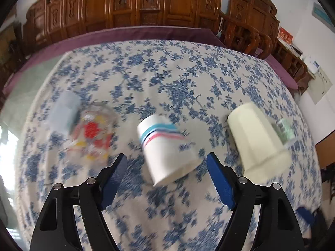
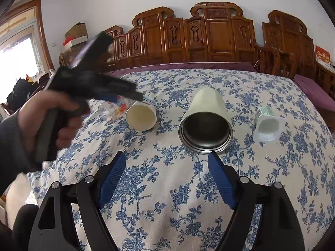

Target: Flip cup upside down

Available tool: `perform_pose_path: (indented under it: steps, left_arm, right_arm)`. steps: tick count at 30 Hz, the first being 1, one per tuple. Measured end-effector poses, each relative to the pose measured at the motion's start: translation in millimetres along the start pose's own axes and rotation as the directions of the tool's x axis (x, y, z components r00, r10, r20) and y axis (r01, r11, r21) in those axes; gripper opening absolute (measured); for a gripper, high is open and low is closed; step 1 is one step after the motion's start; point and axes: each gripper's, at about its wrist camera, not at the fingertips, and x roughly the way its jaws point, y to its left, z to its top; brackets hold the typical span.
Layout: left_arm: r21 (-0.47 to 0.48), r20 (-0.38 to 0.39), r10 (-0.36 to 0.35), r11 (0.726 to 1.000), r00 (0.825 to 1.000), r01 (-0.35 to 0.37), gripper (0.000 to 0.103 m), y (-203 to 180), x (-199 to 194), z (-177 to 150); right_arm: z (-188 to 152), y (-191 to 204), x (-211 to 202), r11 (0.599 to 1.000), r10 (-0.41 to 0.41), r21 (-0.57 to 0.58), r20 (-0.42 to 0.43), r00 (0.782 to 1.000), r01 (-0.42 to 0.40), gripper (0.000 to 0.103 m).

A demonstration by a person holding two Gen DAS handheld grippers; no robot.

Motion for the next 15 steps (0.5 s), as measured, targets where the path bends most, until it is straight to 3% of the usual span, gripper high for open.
perform_pose_path:
  steps: [2, 6, 15]
  left_arm:
    - [-0.022, -0.033, -0.010, 1.000, 0.999, 0.010, 0.074, 0, 13, 11]
    - [-0.042, -0.117, 0.035, 0.998, 0.993, -0.041, 0.072, -1, 39, 28]
    - [-0.009, -0.236, 0.092, 0.995, 0.968, -0.096, 0.065, -3, 66, 31]
  right_arm:
    - [-1, -1, -1, 1.000, 0.008, 0.004, -0.001, 1.000, -0.008, 0.083]
    - [-1, -1, -2, 1.000, 0.017, 0.006, -0.003, 1.000, -0.017, 0.083]
    - [3, -5, -12, 0.999, 0.035, 0.026, 0.010, 0.999, -0.035, 0.083]
